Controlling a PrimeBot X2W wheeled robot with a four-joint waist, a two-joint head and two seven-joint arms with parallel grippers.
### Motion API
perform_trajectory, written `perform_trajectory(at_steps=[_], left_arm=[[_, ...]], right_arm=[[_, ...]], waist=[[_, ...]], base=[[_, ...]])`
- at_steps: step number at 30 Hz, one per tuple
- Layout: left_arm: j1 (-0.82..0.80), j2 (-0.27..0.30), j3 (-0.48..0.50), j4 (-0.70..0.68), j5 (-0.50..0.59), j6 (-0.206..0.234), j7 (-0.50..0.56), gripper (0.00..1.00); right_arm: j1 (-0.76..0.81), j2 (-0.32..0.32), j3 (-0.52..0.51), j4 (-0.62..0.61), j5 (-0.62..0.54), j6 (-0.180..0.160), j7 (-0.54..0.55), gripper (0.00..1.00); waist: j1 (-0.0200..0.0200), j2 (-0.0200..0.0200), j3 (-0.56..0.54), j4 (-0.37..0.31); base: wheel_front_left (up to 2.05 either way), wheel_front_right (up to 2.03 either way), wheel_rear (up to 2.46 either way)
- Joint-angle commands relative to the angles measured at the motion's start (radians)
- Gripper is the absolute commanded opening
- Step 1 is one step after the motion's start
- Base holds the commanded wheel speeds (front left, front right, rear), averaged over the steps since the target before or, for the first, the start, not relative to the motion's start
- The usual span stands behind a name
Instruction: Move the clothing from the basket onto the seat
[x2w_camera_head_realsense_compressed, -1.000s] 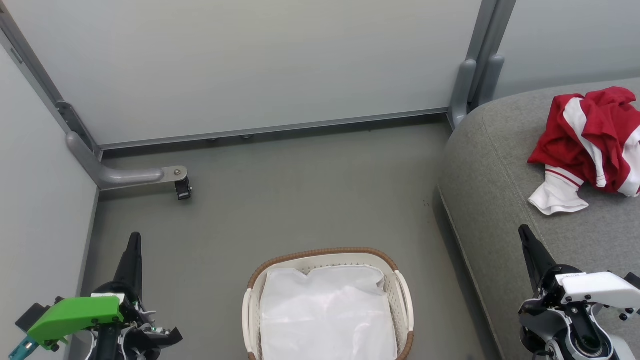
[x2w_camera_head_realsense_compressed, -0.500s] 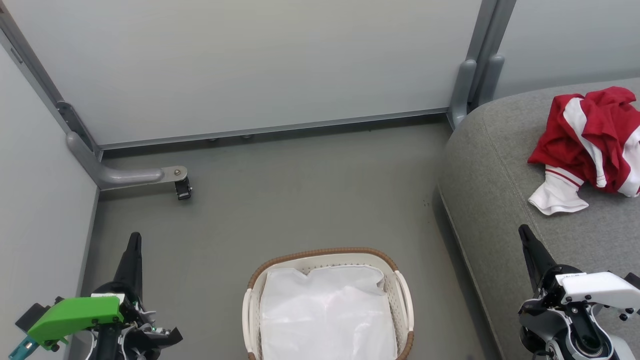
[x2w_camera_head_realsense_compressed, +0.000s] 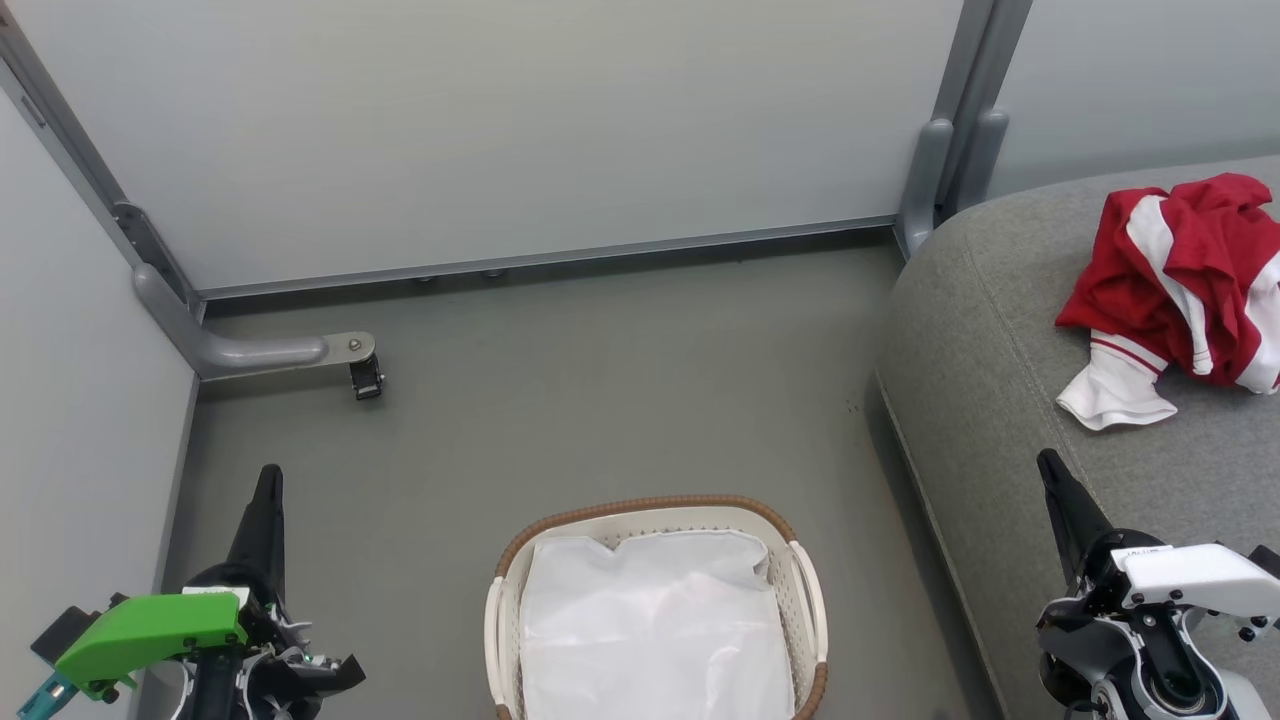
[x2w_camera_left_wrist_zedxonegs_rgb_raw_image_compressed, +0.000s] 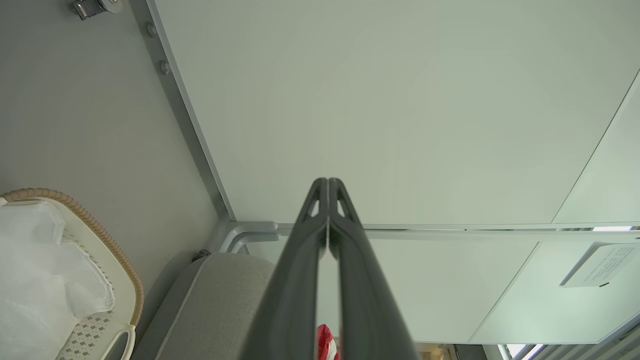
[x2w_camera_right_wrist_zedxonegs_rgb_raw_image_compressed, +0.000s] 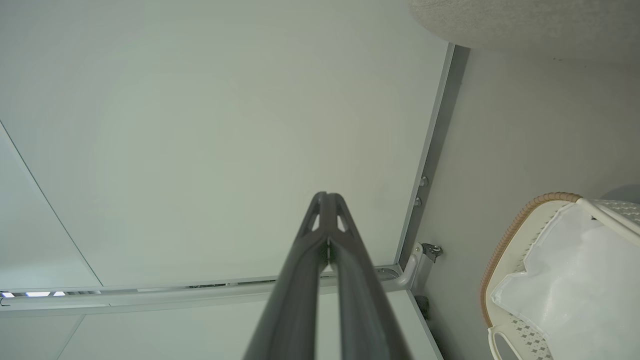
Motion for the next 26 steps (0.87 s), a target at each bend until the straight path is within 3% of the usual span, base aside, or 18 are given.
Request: perform_trajectory(at_steps=[1,26], left_arm=[[-0.01,0.007,0.002,-0.002,-0.003,-0.007,0.004,0.0],[-0.01,0.007,0.002,-0.002,-0.003,-0.007,0.004,0.0]], right_arm=[[0.01,-0.003,-0.002,-0.003,0.004,0.0,0.002,0.0],[0.01,-0.003,-0.002,-0.003,0.004,0.0,0.001,0.0]], waist=[[0.0,0.0,0.0,0.0],[0.0,0.0,0.0,0.0]], base=[[0.0,0.0,0.0],[0.0,0.0,0.0]])
